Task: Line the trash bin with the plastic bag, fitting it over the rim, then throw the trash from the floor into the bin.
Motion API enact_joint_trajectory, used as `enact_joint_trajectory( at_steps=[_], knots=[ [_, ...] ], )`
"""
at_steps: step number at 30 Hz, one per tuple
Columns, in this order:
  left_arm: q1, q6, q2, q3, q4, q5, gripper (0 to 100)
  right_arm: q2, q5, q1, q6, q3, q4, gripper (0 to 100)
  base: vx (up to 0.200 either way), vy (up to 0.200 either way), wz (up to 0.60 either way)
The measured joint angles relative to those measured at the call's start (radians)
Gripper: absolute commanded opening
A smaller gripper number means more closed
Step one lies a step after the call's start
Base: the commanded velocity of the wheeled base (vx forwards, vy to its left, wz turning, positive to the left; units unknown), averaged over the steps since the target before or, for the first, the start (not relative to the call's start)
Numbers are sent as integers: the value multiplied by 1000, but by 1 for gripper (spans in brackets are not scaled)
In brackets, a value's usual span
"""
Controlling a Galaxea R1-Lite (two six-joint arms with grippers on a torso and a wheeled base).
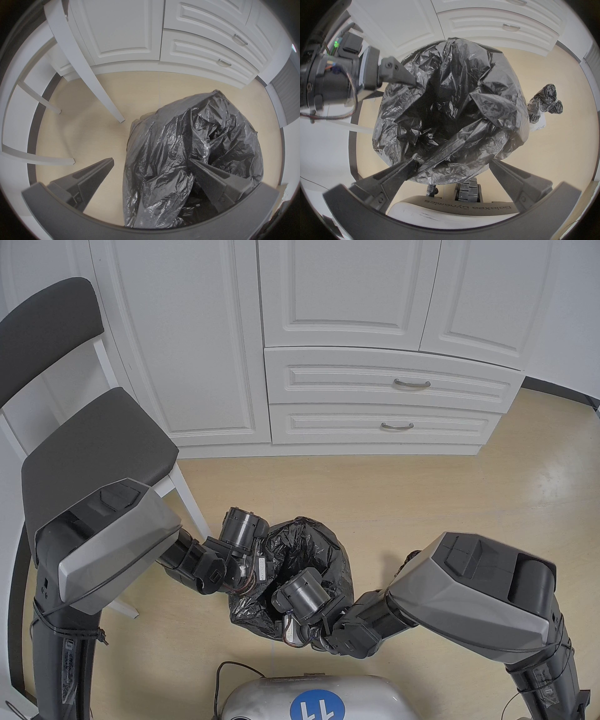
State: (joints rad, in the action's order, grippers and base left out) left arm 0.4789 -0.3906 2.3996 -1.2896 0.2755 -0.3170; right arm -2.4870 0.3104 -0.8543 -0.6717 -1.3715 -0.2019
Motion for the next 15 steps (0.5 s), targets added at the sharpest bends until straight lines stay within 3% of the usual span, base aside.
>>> enact_joint_trajectory(
  at_steps=[7, 15],
  knots=[
    [-40, 52, 32, -24, 2, -44, 100, -4, 3, 2, -3, -3, -11, 100, 0, 0, 0],
    [-96, 61, 17, -35, -6, -44, 100, -4, 3, 5, -2, -3, -13, 100, 0, 0, 0]
  ],
)
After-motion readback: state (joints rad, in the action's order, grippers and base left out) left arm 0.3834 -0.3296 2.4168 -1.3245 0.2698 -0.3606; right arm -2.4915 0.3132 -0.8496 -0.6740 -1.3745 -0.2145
